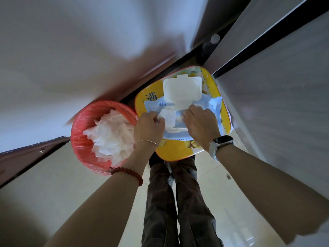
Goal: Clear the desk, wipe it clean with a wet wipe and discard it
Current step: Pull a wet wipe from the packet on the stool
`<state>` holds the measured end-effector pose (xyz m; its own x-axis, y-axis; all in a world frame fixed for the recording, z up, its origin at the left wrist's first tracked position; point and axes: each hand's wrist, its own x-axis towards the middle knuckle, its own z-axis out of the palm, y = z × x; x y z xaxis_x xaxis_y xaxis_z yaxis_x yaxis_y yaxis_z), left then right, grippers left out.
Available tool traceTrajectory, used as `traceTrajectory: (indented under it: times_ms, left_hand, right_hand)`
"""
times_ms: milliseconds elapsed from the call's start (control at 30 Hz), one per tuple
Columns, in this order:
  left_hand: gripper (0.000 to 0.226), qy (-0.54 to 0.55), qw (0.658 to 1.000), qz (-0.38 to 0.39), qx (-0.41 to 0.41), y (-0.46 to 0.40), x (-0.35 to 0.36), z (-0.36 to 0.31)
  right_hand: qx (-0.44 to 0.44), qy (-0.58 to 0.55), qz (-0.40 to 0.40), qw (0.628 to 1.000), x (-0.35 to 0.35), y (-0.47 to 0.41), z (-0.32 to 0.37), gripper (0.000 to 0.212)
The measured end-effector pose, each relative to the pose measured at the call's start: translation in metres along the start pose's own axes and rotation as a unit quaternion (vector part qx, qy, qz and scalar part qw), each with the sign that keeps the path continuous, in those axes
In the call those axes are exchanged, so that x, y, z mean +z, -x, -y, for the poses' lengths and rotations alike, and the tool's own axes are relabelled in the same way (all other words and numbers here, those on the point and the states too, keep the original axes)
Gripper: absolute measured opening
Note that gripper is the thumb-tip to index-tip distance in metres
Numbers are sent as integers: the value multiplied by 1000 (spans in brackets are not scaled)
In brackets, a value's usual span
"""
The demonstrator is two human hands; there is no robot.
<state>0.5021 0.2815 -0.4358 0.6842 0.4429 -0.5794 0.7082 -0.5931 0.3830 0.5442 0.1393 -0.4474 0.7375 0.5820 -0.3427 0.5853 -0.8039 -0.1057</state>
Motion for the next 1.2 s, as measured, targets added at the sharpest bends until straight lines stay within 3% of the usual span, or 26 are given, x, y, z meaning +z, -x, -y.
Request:
traceTrajectory:
  times_ms: [467,667,800,867,933,1033,1133,1200]
  left_hand:
    - [28,13,1000,14,-9,-4,2,2]
    - [23,9,1000,-7,-8,-2,1,-2]
    - [20,-11,1000,-12,-18,2,-1,-9]
    - [20,-25,999,-11,-19,5,-4,-12]
    - [20,-28,999,1,-24,7,-8,-16]
    - [18,-19,998,58,-28,10,-18,-20]
    - [44,33,994,95,-33,20,-39,-35]
    - [55,97,992,77,-9,34,-61,-52]
  right_hand:
    - [-8,14,-34,999,7,-5,-3,30]
    - [-24,-164,-33,986,-4,10,-15,26]
    - [3,-357,-21,934,-26,27,-23,10]
    - [70,-416,-61,905,-43,28,-25,22]
    - [112,-440,-88,887,-63,25,-30,28]
    - [86,-449,-121,881,-96,24,-35,20]
    - [61,-439,-137,886,-130,28,-37,19]
    - [68,-440,-130,886,-161,34,-37,17]
